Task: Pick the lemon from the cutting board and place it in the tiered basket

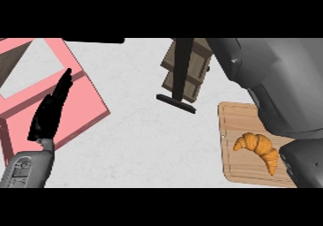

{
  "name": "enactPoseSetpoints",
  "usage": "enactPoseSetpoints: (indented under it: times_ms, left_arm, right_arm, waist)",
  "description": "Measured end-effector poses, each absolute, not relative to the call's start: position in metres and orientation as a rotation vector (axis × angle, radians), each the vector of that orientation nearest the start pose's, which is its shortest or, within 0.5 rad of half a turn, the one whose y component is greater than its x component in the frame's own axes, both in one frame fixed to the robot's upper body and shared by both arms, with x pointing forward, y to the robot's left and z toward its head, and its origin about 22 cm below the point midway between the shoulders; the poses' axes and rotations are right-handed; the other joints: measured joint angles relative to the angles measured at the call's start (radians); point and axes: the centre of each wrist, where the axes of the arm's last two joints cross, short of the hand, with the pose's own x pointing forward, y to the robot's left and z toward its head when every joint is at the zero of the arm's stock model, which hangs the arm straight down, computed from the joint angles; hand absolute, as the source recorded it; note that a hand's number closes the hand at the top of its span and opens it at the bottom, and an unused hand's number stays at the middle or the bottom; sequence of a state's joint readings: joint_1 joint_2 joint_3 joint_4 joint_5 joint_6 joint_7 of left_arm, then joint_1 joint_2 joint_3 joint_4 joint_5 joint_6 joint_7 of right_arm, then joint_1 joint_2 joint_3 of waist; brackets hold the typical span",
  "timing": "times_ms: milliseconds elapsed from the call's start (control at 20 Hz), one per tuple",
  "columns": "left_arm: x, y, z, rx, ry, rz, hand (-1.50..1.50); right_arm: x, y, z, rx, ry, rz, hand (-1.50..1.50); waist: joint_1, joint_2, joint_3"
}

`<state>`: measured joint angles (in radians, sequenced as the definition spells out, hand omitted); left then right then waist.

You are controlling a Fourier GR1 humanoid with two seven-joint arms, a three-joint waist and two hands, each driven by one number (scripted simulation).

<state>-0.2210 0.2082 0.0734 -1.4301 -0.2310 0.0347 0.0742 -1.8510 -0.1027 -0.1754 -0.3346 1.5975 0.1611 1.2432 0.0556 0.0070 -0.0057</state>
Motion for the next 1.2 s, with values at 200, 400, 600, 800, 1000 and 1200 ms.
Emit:
enactPoseSetpoints:
  times_ms: [200, 400, 600, 800, 1000, 1200]
  left_arm:
    - [0.291, 0.283, 0.035, 0.399, -1.546, -0.268, 0.0]
    - [0.288, 0.285, 0.032, 0.41, -1.544, -0.251, 0.0]
    - [0.285, 0.293, 0.033, 0.422, -1.539, -0.246, 0.0]
    - [0.281, 0.299, 0.027, 0.427, -1.529, -0.238, 0.0]
    - [0.282, 0.3, 0.028, 0.429, -1.532, -0.234, 0.0]
    - [0.284, 0.299, 0.03, 0.427, -1.533, -0.238, 0.0]
  right_arm:
    - [0.428, -0.004, 0.382, -1.744, -0.832, 0.402, 1.5]
    - [0.429, -0.004, 0.378, -1.67, -0.839, 0.406, 1.5]
    - [0.434, -0.017, 0.373, -1.545, -0.851, 0.352, -1.5]
    - [0.439, -0.023, 0.36, -1.47, -0.859, 0.31, -1.5]
    - [0.436, -0.023, 0.358, -1.475, -0.922, 0.234, -1.5]
    - [0.428, -0.022, 0.37, -1.515, -1.013, 0.136, -1.5]
  waist:
    - [-0.009, -0.001, 0.002]
    - [-0.023, -0.003, 0.003]
    - [-0.034, -0.007, 0.004]
    - [-0.045, -0.009, 0.004]
    - [-0.046, -0.01, 0.004]
    - [-0.047, -0.011, 0.004]
